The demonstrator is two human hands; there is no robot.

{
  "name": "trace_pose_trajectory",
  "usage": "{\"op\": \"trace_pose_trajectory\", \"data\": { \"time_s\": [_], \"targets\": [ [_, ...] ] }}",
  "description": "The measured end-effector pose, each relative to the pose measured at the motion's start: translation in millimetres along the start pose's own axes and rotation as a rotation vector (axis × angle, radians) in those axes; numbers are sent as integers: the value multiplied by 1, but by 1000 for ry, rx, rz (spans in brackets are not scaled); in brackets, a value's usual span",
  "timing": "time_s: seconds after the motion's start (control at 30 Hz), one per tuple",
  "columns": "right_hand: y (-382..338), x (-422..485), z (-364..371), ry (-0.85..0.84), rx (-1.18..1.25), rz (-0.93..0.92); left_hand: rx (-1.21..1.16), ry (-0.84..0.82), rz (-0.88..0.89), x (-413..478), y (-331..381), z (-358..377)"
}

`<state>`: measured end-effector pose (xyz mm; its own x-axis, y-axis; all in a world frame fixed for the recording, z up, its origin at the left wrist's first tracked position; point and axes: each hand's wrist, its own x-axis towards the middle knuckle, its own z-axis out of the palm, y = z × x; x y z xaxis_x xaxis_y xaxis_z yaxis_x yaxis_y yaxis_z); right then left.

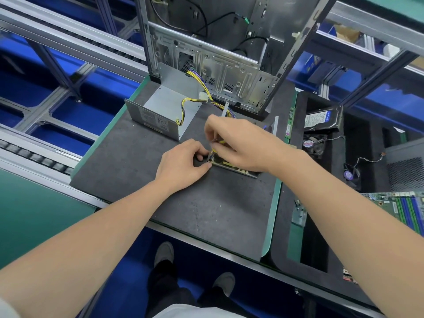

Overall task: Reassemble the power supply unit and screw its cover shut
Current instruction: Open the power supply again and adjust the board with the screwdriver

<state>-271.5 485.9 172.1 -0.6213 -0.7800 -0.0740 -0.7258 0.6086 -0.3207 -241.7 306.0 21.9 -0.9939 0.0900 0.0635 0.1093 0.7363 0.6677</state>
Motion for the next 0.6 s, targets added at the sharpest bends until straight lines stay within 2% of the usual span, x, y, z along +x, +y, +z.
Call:
{"op": "trace_pose_trajectory", "data": {
  "time_s": [0.13,0.47,0.6],
  "targets": [
    [4,3,11,101,-184,164,-9,8,-5,0,1,0],
    [8,-20,8,302,-7,206,-6,14,20,0,-2,1],
    [10,-26,8,314,11,251,5,15,24,0,-2,2]
  ]
}}
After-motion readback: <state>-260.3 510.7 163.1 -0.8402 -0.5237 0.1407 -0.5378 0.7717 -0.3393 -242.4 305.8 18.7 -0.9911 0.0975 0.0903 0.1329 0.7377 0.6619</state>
